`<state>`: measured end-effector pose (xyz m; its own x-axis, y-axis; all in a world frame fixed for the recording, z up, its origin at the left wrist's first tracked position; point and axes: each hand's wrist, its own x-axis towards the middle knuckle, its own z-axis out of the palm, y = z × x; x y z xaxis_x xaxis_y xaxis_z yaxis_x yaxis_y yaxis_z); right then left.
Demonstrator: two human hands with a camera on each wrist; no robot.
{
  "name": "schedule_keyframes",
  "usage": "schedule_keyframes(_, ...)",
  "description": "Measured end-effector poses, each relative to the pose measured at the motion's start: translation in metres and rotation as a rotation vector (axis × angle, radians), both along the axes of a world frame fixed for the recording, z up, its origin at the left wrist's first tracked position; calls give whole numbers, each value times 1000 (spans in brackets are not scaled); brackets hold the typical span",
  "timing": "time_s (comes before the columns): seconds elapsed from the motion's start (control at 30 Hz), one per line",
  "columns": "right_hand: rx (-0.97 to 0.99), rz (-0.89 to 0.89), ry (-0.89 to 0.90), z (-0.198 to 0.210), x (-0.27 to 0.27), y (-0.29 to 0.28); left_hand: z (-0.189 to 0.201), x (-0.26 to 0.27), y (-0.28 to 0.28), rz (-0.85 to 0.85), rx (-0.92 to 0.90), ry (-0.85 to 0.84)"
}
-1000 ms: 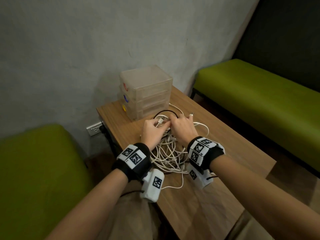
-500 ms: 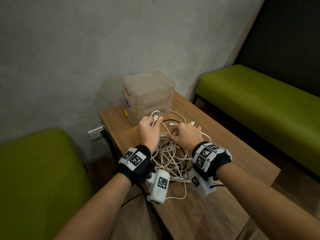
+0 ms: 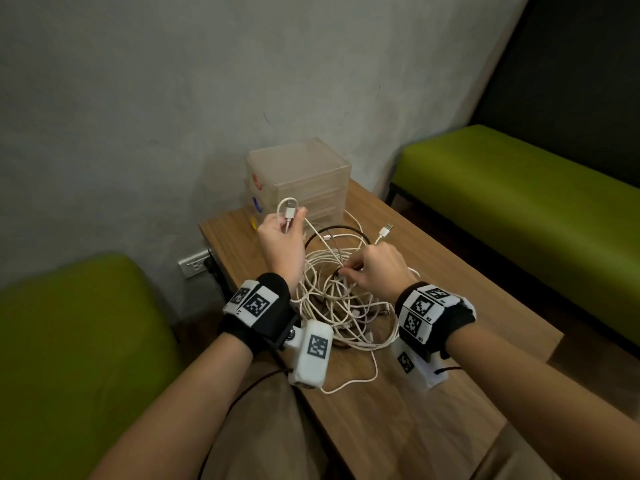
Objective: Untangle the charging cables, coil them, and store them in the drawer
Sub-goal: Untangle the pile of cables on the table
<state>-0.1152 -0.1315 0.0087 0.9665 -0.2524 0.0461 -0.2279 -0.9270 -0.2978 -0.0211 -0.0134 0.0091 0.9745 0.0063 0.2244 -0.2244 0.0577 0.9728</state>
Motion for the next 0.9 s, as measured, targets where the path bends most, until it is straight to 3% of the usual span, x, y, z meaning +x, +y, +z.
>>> schedule_keyframes(0.1, 27, 3, -59, -6, -1, 5, 1, -12, -6, -297, 2, 207)
schedule_keyframes(0.17, 94, -39, -138, -12, 0, 5, -6, -17, -12, -415, 101, 340)
schedule_keyframes(0.23, 122, -63, -156, -15, 0, 4, -13, -22, -15, -373, 175, 334)
schedule_keyframes(0.37, 127, -89, -201, -21, 0, -2, -22, -31, -16, -218, 109, 155)
schedule_keyframes(0.57, 109, -84, -233, -30, -1, -7, -31, -34, -20, -382, 393, 129)
schedule_keyframes(0.7, 136, -63, -255, -29, -6, -9, -32, -32, -24, -389, 308, 196)
schedule_keyframes(0.9, 18, 3, -229, -23, -8, -5, -36, -38, -22, -317, 276, 106)
